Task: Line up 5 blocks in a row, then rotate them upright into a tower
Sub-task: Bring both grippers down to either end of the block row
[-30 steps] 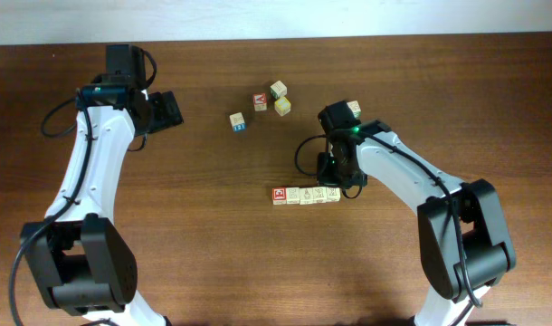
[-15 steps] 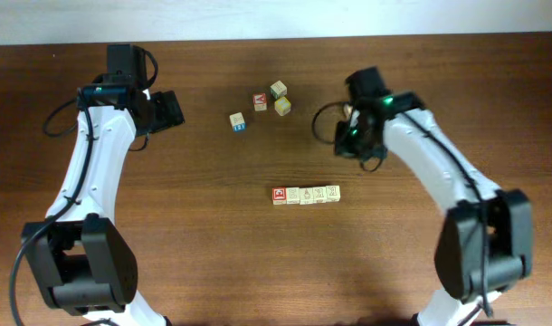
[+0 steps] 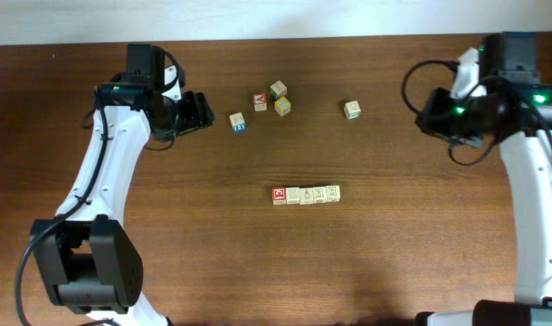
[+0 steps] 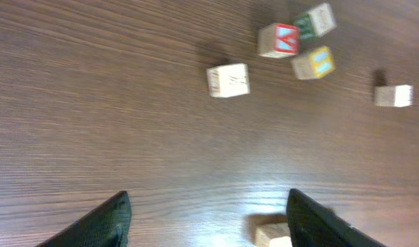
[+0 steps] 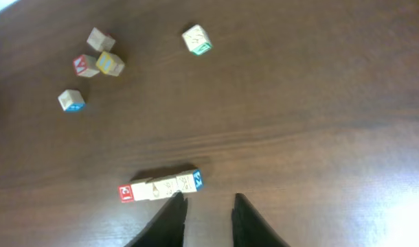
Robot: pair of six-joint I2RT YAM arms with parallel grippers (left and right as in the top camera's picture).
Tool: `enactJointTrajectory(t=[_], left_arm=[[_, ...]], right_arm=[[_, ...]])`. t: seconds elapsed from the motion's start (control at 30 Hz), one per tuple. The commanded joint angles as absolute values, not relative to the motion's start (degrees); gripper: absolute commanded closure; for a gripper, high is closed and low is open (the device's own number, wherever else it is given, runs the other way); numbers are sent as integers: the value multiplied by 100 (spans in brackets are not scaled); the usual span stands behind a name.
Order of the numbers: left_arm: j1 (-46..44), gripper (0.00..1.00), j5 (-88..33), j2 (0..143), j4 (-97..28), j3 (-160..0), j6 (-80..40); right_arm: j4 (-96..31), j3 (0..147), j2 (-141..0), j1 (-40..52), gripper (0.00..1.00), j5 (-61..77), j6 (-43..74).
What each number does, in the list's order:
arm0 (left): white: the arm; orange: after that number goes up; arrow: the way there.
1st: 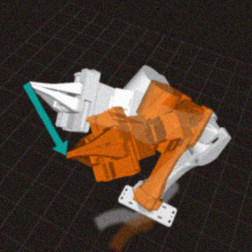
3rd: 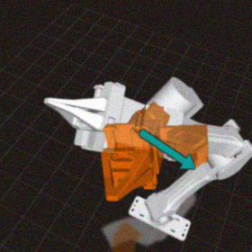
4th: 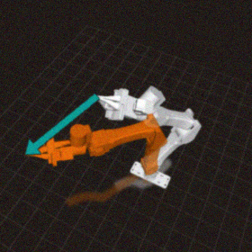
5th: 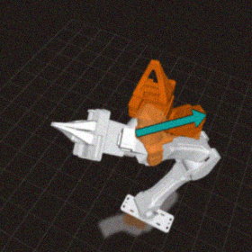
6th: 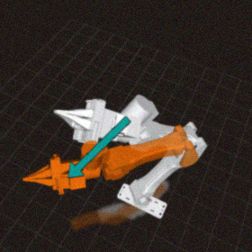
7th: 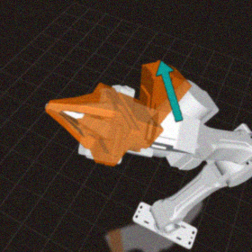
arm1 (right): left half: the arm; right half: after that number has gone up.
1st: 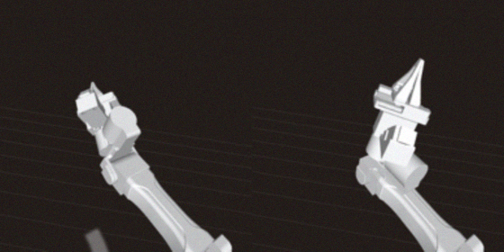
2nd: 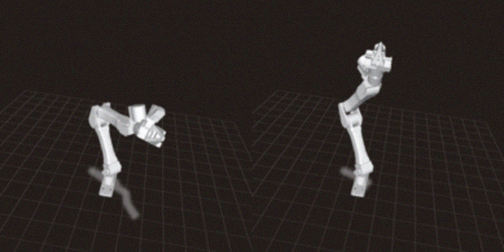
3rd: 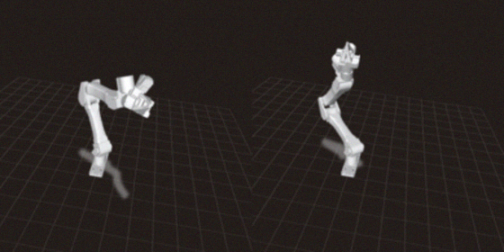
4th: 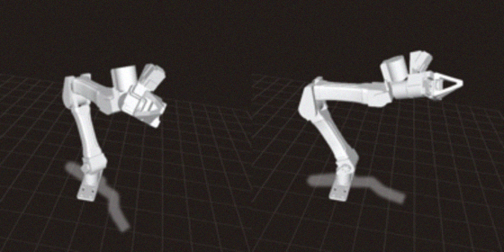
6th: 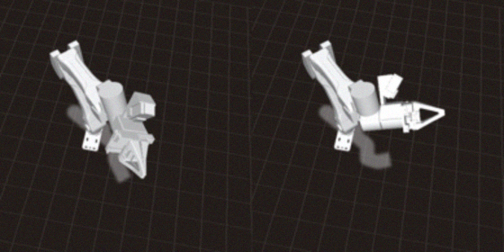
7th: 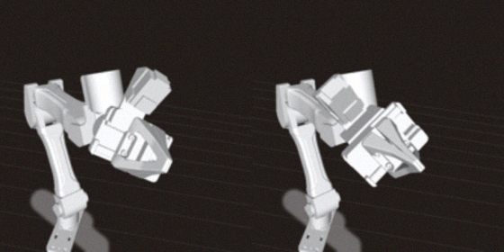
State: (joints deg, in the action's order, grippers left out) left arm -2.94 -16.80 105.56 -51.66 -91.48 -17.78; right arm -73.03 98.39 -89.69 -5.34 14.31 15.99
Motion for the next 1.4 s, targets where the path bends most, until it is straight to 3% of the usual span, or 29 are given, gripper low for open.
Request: enactJointTrajectory(t=[0.0, 0.07, 0.2, 0.27, 0.33, 0.47, 0.6, 0.67, 0.93, 1.13, 1.37], left_arm=[[-421, 37, -2165, 10619, -5212, -9196, -1800], [-532, 36, -2163, 10619, -5229, -9196, -1800], [-792, 34, -2163, 10619, -5363, -9192, -1802], [-926, 36, -2167, 10619, -5483, -9192, -1802], [-1052, 43, -2165, 10626, -5614, -9192, -1802], [-1280, 73, -2167, 10792, -5839, -9192, -1892], [-1413, 100, -2167, 11102, -5979, -9192, -2062], [-1479, 100, -2167, 11306, -6097, -9192, -2187], [-1525, 100, -1573, 11421, -6272, -9164, -2193], [-1594, 100, -154, 11380, -6539, -9111, -2189], [-1614, 100, -434, 10927, -6200, -9050, -1876]], right_arm=[[-7594, 9891, -8897, -812, 31, 1437, 1481], [-7752, 9878, -8943, -858, 21, 1437, 1190], [-8005, 9773, -8989, -860, 20, 1441, 615], [-8044, 9585, -9002, -858, 30, 1444, 423], [-7983, 9310, -9006, -858, 47, 1487, 325], [-7463, 8431, -9011, -858, 80, 1767, 318], [-6613, 7596, -9011, -858, 91, 2281, 320], [-6187, 7238, -9015, -827, 96, 2563, 320], [-5502, 6834, -9535, -290, 96, 2637, 314], [-5476, 6834, -10156, -185, 96, 2641, 167], [-5422, 6834, -10254, -183, 96, 2661, 169]])
